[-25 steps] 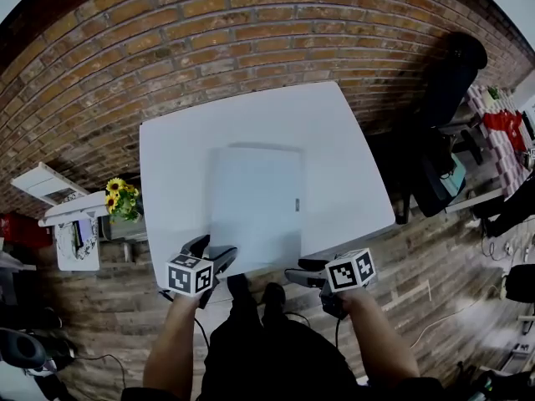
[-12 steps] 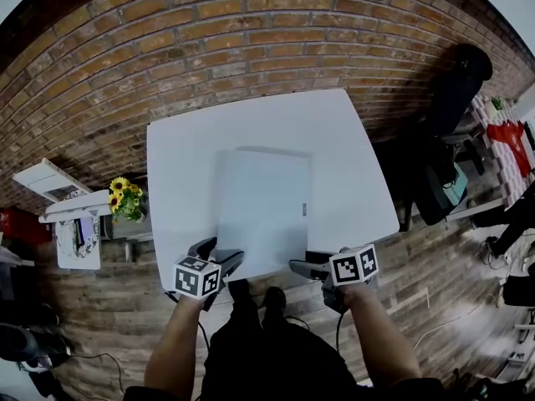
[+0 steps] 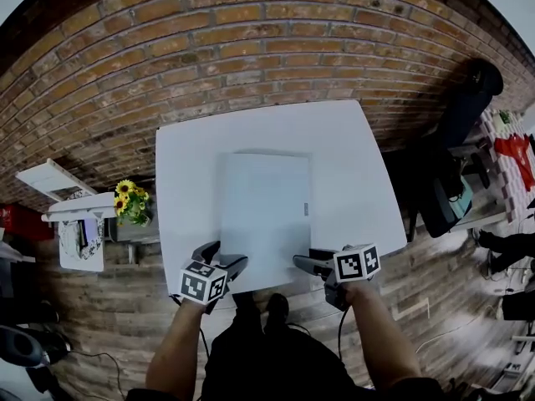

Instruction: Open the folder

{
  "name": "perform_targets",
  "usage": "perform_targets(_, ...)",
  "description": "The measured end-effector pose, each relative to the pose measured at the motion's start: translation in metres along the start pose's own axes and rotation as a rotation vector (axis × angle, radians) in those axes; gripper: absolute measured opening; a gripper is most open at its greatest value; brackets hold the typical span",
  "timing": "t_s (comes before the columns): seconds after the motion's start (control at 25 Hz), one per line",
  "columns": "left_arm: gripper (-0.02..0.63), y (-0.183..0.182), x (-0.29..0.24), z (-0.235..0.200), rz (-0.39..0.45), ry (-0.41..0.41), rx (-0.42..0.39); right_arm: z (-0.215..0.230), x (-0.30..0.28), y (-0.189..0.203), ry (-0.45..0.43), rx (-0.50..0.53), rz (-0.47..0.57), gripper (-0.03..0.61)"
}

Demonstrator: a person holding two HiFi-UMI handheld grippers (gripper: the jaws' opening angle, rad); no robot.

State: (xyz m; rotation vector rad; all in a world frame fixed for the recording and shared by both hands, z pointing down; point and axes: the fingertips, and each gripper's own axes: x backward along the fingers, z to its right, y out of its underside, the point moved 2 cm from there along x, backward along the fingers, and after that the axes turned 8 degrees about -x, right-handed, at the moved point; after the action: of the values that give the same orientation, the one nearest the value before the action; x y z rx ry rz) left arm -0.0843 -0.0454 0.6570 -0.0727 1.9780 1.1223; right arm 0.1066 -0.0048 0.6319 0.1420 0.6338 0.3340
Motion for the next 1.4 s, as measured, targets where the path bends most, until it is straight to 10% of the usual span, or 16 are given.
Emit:
perform_targets(0.24,0.379,-0.007,0.001,-0.018,-0.003,0.054,0.033,-0.03,-0.008,-0.024,-0.101,0.046,0.018,0.103)
perform_targets(0.92,0.379,-0.021,-0.007,-0.046,-0.037,0.068,-0.068,-0.039,-0.046,-0.043,0.253,0.321,0.012,0.079)
perform_targets(1.4,0.387,-0.037,-0.006,-0.039,0.03,0.031,0.011,-0.056,-0.028,-0.074,0.163,0.376,0.087,0.091)
